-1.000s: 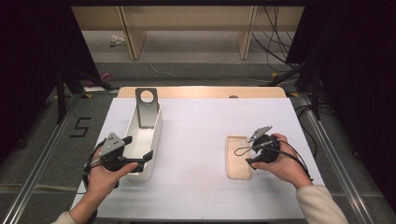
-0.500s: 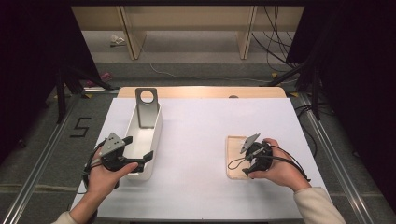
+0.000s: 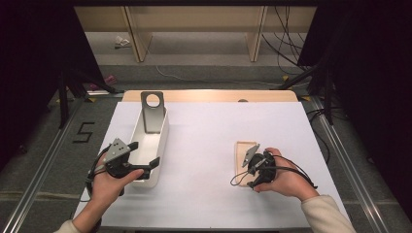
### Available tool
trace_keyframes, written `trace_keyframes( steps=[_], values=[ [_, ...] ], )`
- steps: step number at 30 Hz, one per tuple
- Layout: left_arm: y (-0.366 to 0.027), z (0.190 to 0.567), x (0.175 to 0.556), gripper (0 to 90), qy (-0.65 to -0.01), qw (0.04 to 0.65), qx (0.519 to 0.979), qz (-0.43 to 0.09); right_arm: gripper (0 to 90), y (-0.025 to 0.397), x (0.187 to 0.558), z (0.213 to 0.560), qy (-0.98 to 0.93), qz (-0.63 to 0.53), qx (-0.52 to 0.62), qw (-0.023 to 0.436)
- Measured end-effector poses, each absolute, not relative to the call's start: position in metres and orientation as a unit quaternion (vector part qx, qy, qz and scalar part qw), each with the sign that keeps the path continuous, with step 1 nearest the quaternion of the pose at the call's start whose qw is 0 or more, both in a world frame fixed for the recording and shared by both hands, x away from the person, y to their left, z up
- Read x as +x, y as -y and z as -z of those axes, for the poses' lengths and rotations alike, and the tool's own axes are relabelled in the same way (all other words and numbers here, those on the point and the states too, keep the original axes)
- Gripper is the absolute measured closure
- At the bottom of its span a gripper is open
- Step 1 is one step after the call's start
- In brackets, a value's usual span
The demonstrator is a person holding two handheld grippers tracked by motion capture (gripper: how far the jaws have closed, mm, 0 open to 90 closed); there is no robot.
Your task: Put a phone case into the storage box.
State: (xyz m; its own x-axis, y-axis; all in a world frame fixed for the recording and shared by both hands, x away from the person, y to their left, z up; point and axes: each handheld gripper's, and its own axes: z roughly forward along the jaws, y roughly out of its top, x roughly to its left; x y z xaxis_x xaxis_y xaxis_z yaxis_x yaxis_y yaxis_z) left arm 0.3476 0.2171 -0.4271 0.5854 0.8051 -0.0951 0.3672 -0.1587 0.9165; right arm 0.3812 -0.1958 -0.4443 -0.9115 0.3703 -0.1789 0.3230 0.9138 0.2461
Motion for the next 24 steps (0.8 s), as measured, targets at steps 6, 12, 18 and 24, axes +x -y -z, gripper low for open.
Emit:
trace_keyframes(
  steps=[6,12,18,24],
  values=[
    [-0.217,0.427,0.347,2.2,-0.401,0.51,0.73,-0.215,25.3,0.189,0.379,0.449,-0.977,-0.089,0.161,0.105],
    [-0.217,0.427,0.347,2.2,-0.401,0.51,0.73,-0.215,27.1,0.184,0.379,0.453,-0.982,-0.066,0.144,0.102],
    [-0.217,0.427,0.348,2.2,-0.4,0.51,0.731,-0.215,30.0,0.181,0.38,0.455,-0.984,-0.053,0.139,0.097],
    [-0.216,0.427,0.347,2.3,-0.4,0.511,0.73,-0.214,34.3,0.18,0.382,0.455,-0.986,-0.052,0.136,0.086]
  ],
)
